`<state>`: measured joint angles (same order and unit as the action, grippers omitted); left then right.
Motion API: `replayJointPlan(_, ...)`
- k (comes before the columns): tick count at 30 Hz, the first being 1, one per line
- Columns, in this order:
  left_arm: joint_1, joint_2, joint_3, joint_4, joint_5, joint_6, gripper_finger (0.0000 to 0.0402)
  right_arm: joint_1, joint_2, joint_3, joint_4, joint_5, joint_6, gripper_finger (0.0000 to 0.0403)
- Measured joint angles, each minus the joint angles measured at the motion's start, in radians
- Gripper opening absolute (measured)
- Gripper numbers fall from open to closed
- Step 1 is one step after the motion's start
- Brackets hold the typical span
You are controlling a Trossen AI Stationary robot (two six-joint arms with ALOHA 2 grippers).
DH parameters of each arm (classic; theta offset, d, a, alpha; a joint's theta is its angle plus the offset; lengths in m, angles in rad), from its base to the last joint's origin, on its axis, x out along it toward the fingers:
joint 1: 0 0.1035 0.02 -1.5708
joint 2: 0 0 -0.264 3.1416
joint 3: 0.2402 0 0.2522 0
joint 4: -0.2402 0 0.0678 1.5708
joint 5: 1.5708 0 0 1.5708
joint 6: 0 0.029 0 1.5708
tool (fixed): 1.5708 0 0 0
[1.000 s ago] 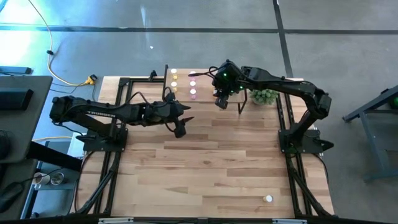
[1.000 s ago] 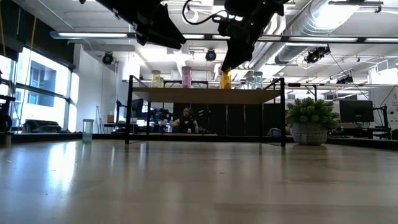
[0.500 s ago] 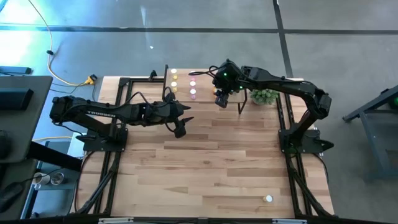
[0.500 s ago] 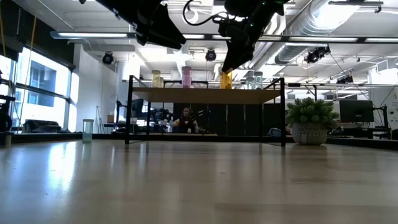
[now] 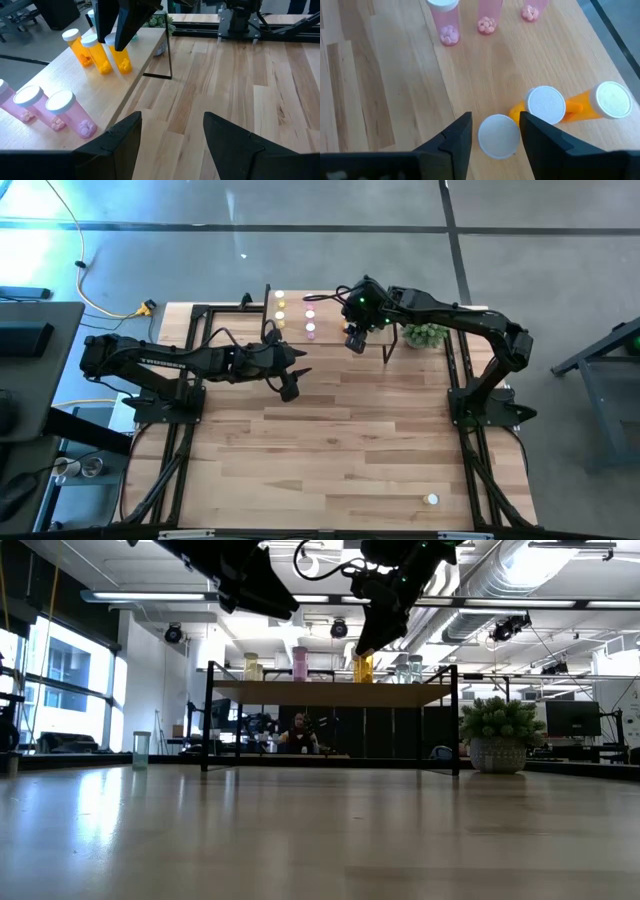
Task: Pick and place medicine bottles onto shelf by color
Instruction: Put the blue pill bottle on the shelf aligned with the other blue pill bottles
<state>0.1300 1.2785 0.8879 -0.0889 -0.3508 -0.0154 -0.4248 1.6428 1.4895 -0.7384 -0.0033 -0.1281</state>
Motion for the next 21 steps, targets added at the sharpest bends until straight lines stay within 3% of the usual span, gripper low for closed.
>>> replayJointPlan(21,0.000,-0.001,-0.001,-0.084,-0.004,-0.009,0.0205,0.000,-0.049,0.002,0.011,0.000,0.018,0.0156)
